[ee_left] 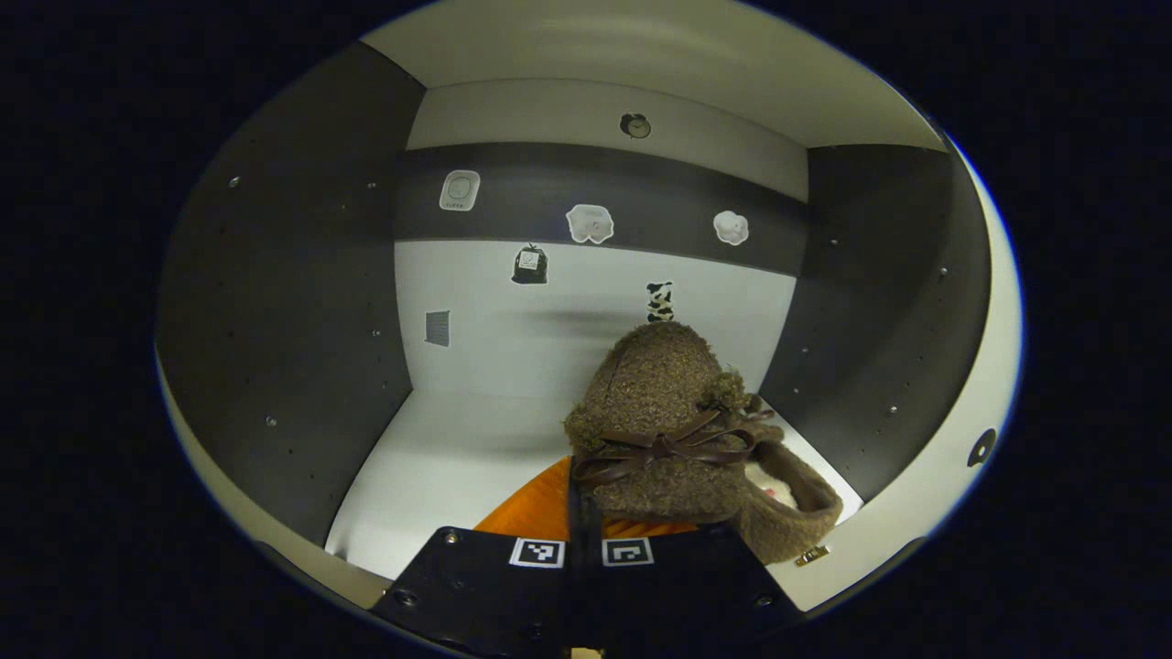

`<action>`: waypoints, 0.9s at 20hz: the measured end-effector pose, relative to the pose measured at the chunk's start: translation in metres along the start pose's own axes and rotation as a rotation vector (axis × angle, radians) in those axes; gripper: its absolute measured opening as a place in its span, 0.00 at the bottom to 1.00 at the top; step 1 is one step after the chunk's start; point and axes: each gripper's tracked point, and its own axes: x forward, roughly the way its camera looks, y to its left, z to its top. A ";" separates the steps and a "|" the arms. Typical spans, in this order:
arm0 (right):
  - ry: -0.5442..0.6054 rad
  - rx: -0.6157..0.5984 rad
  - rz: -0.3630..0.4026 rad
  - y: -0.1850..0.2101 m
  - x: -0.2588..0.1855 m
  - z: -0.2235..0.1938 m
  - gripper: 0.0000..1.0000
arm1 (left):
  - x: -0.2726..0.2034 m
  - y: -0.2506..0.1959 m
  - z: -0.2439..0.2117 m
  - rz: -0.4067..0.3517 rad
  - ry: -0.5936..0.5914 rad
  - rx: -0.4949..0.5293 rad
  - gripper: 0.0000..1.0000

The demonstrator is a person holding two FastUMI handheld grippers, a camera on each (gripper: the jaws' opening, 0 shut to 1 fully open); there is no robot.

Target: Grab one shoe with the right hand and put it into the shoe cabinet, grab the other shoe with the left hand and put it into the shoe cabinet; then close the right door with the right hand and the left door with the left hand.

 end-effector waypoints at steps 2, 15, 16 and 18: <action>-0.003 -0.009 -0.025 -0.006 -0.008 0.000 0.45 | 0.016 0.005 0.001 0.019 0.011 0.004 0.01; -0.011 -0.007 -0.114 -0.035 -0.033 0.003 0.38 | 0.056 0.015 -0.016 0.080 0.104 0.101 0.02; -0.016 -0.008 -0.121 -0.038 -0.036 0.004 0.38 | 0.059 0.015 -0.018 0.085 0.119 0.116 0.02; -0.022 -0.009 -0.136 -0.046 -0.039 0.007 0.38 | 0.064 0.015 -0.027 0.088 0.161 0.132 0.05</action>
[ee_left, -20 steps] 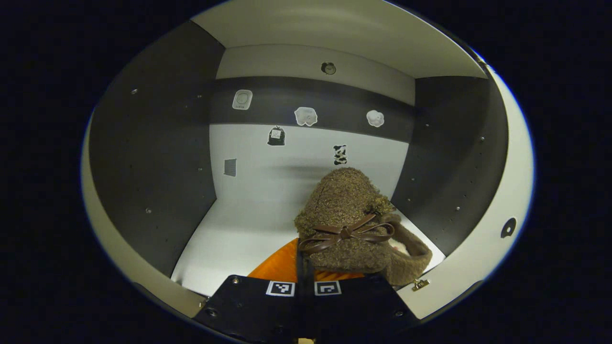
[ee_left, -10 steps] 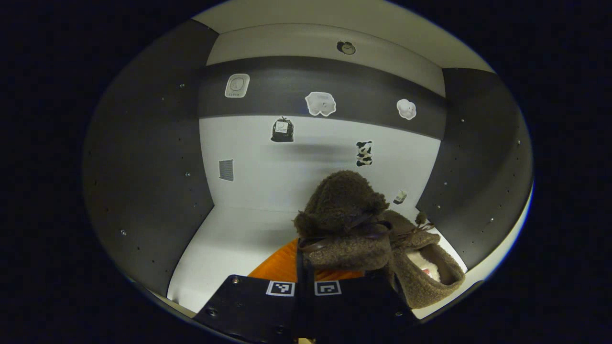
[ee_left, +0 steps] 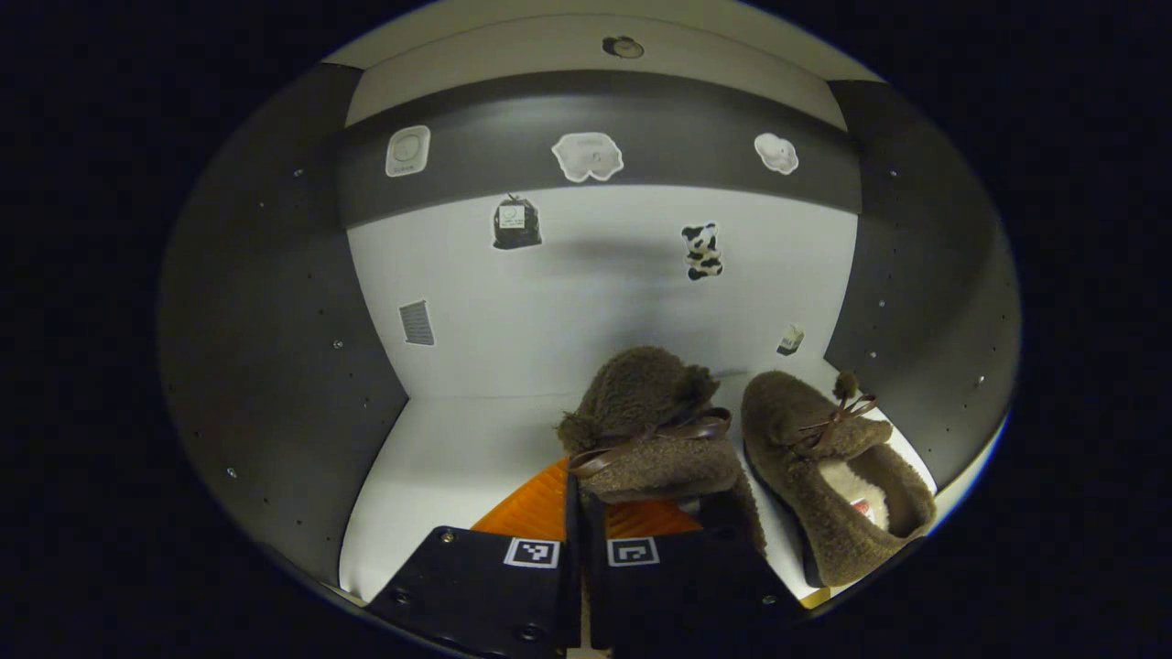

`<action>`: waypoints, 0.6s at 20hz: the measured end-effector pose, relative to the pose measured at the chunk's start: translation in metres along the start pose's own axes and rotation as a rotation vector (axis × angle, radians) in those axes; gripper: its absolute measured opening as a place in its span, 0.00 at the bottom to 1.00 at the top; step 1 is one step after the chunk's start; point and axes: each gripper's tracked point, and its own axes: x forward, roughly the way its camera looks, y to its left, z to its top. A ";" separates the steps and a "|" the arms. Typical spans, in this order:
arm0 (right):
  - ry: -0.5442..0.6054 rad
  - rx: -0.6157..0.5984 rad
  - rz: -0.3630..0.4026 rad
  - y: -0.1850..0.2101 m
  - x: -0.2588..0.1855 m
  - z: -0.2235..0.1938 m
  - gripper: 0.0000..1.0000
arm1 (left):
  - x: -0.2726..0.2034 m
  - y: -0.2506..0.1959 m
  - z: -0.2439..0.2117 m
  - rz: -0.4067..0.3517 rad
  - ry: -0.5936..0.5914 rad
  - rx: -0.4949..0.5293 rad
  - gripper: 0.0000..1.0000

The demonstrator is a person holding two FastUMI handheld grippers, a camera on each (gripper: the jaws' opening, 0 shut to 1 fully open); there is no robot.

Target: Grab one shoe with the right hand and put it into the shoe cabinet, grab the other shoe with the left hand and put it into the shoe cabinet; then close the right door with the right hand and the left door with the left hand.

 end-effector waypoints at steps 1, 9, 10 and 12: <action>-0.002 0.004 -0.007 -0.005 -0.003 0.001 0.38 | 0.003 -0.001 -0.005 -0.001 0.020 0.007 0.06; 0.002 0.035 -0.019 -0.029 -0.010 -0.002 0.39 | -0.015 0.002 -0.003 0.007 0.024 0.003 0.31; 0.002 0.036 -0.013 -0.029 -0.008 -0.003 0.39 | -0.023 0.003 -0.002 0.007 0.022 -0.003 0.34; 0.005 0.041 0.004 -0.029 -0.008 -0.004 0.39 | -0.040 0.006 0.003 0.001 0.000 -0.018 0.49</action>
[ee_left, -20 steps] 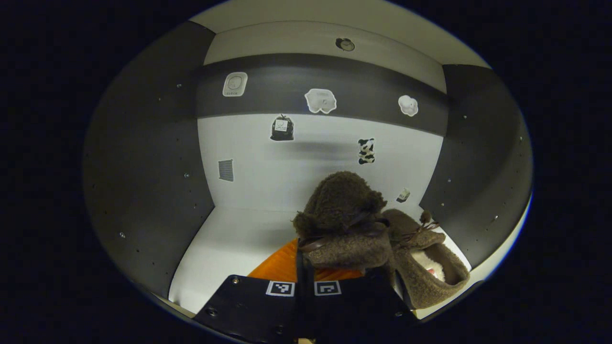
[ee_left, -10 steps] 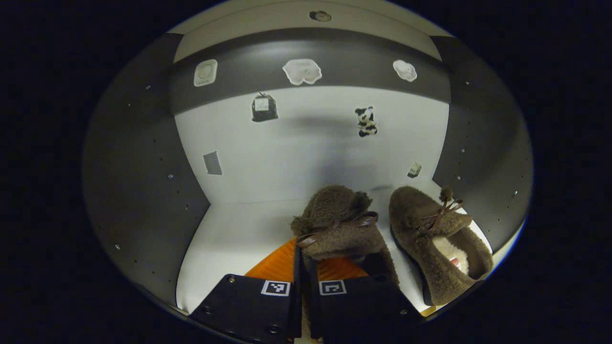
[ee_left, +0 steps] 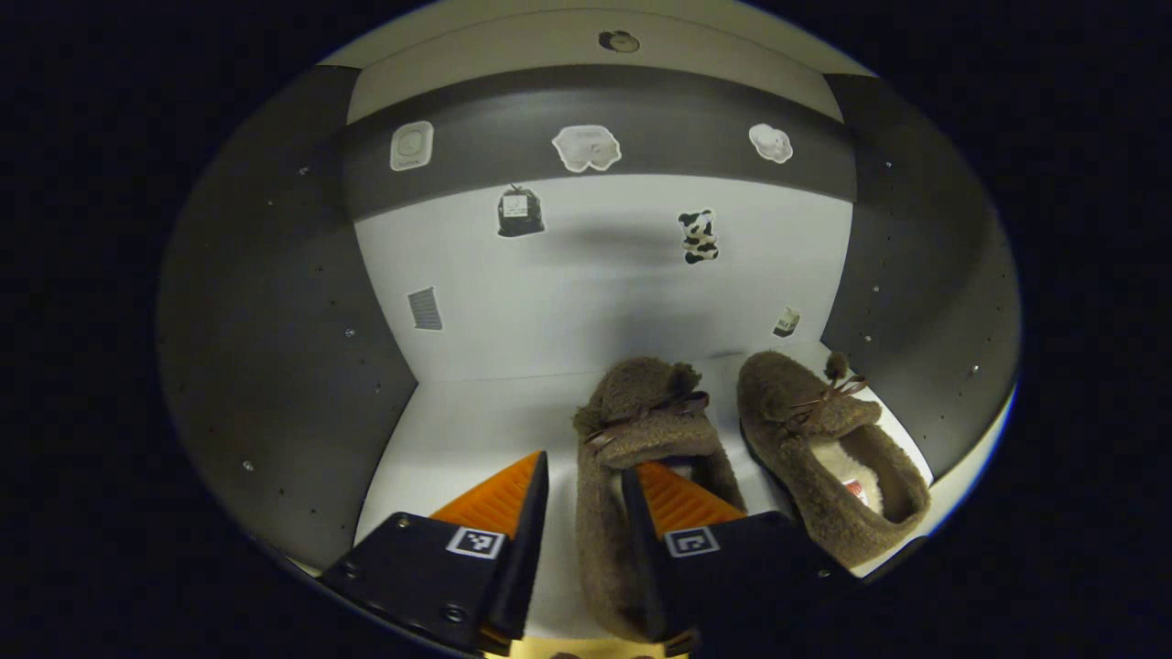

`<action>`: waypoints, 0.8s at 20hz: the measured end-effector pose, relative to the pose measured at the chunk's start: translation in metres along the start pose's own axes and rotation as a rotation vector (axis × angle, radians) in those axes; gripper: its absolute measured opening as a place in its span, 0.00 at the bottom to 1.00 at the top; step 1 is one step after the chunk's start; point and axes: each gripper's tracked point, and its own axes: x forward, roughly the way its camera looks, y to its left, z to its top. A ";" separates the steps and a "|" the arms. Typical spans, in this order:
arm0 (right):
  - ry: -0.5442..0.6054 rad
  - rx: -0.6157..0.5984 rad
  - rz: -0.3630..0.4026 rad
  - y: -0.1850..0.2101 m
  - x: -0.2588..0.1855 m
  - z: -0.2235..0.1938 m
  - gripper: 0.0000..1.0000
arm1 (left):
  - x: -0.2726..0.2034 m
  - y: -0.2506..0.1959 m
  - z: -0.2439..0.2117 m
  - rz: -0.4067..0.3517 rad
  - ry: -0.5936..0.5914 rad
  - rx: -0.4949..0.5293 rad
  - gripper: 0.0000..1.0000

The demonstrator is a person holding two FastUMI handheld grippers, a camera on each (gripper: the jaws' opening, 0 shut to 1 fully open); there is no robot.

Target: Grab one shoe with the right hand and put it into the shoe cabinet, grab the other shoe with the left hand and put it into the shoe cabinet; then close the right door with the right hand and the left door with the left hand.

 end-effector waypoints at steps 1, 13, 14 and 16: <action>0.002 0.003 0.010 0.000 0.000 0.000 0.39 | -0.009 0.000 0.002 -0.009 -0.011 -0.006 0.62; 0.054 0.020 0.213 0.011 0.026 -0.017 0.45 | -0.210 -0.009 0.024 -0.094 -0.302 -0.013 0.70; 0.058 0.015 0.227 0.011 0.032 -0.020 0.45 | -0.231 -0.011 0.026 -0.097 -0.329 -0.009 0.70; 0.068 0.009 0.252 0.009 0.042 -0.024 0.45 | -0.271 -0.011 0.025 -0.084 -0.380 0.007 0.70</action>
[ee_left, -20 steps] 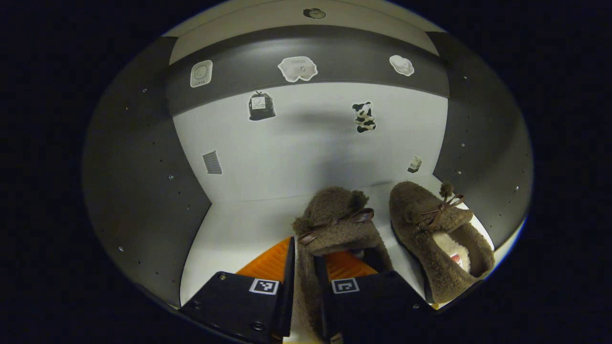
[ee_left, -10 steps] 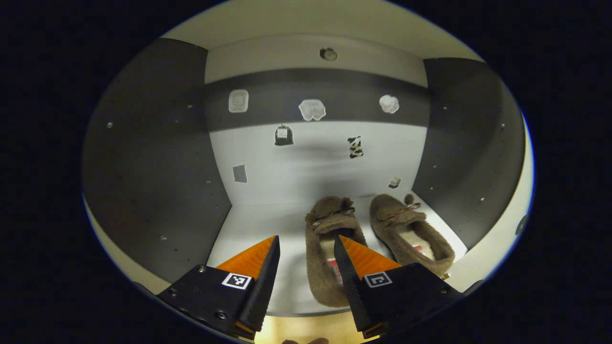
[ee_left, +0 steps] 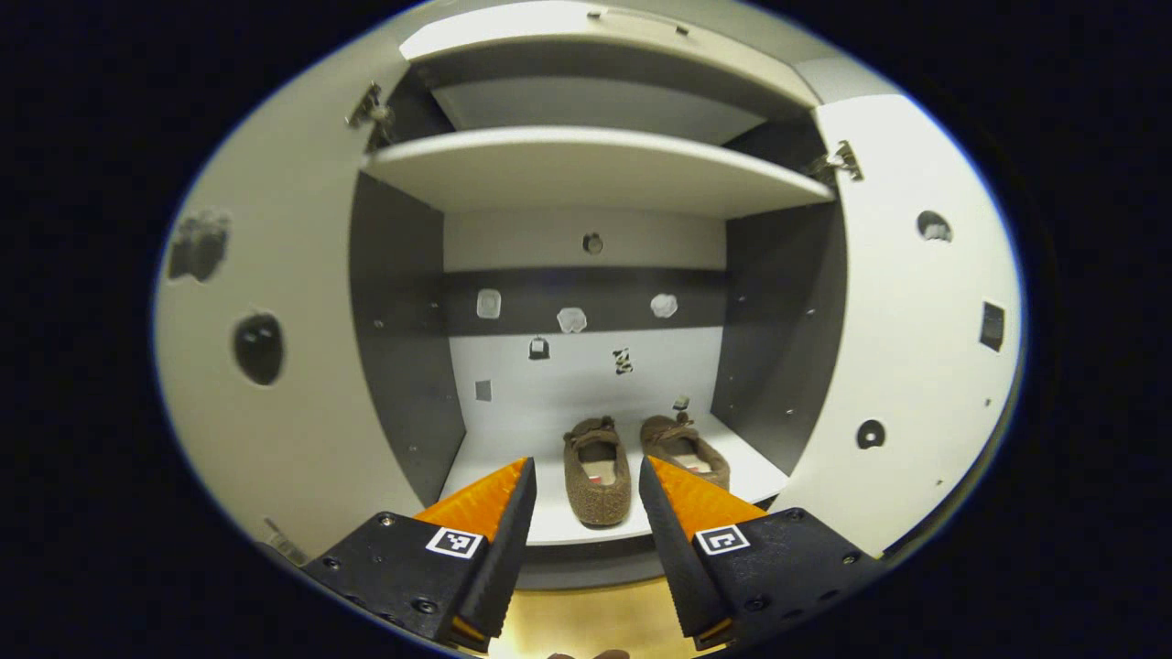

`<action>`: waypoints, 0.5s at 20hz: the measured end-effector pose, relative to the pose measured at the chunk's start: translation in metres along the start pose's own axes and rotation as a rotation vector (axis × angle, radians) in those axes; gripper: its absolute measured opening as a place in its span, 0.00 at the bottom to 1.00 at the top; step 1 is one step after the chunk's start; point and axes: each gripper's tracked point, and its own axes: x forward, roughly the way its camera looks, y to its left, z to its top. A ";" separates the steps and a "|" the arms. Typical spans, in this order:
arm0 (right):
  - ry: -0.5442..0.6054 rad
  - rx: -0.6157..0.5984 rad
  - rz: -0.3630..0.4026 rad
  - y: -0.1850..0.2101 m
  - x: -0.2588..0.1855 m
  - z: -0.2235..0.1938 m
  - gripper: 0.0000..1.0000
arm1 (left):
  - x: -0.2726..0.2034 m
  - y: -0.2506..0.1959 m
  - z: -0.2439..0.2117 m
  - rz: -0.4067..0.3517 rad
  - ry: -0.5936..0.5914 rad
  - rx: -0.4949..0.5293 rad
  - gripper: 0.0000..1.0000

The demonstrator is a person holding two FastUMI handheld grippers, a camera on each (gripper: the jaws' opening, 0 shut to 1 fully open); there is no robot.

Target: Grab one shoe with the right hand and put it into the shoe cabinet, grab the other shoe with the left hand and put it into the shoe cabinet; then close the right door with the right hand and the left door with the left hand.

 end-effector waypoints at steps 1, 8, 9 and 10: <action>0.006 -0.001 0.009 -0.003 0.004 -0.002 0.45 | -0.017 0.000 0.005 0.012 -0.020 0.008 0.70; 0.093 0.014 0.090 -0.022 0.030 -0.036 0.51 | -0.109 -0.004 0.001 0.073 -0.034 -0.036 0.79; 0.103 0.010 0.095 -0.025 0.033 -0.040 0.58 | -0.118 0.000 0.002 0.096 -0.041 -0.030 0.81; 0.109 0.002 0.102 -0.028 0.038 -0.044 0.65 | -0.128 0.003 0.003 0.121 -0.050 -0.027 0.85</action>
